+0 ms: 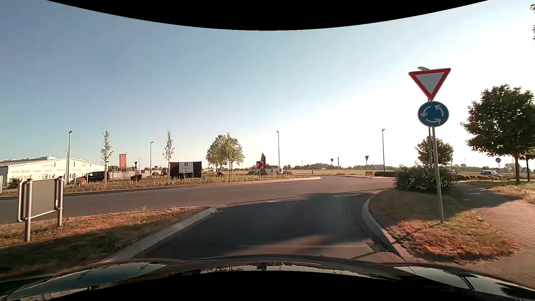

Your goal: Follow the waypoints while adhering to traffic rules and regulations

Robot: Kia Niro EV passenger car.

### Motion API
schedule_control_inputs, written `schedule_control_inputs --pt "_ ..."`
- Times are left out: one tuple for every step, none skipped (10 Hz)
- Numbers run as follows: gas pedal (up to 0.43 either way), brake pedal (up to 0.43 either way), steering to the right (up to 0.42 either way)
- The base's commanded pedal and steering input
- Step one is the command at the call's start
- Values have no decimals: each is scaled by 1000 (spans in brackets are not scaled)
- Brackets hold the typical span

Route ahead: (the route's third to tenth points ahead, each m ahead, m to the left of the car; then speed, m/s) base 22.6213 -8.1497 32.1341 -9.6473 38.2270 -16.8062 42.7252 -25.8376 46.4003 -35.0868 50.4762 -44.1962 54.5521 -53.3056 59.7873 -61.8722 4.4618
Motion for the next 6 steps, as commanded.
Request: schedule_control_inputs --pt "0 244 -11" --pt "0 244 -11" --pt "0 244 -11" --pt "0 244 -10" --pt "0 244 -10" --pt "0 244 -10"
